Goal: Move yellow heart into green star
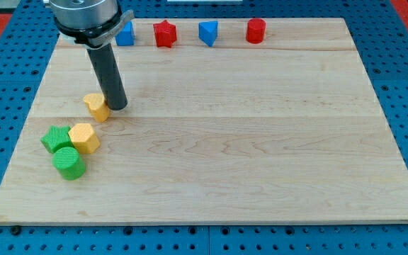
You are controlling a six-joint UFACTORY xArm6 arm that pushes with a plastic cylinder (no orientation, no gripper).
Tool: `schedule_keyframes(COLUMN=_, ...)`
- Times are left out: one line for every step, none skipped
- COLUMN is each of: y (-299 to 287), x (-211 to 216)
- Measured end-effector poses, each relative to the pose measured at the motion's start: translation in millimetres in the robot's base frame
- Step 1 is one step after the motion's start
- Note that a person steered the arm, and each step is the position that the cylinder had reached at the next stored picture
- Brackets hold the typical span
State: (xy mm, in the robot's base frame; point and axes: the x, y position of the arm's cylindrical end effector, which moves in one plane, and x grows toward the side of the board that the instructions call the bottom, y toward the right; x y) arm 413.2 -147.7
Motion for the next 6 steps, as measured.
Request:
schedule_keyframes(y=-5, x=-15)
schedule_keyframes(y=-12, x=6)
schedule_keyframes(y=-20, x=24)
schedule_keyframes(y=-25, x=34)
schedule_keyframes(y=-54, x=-2)
schedule_keyframes(y=-57, x=-8)
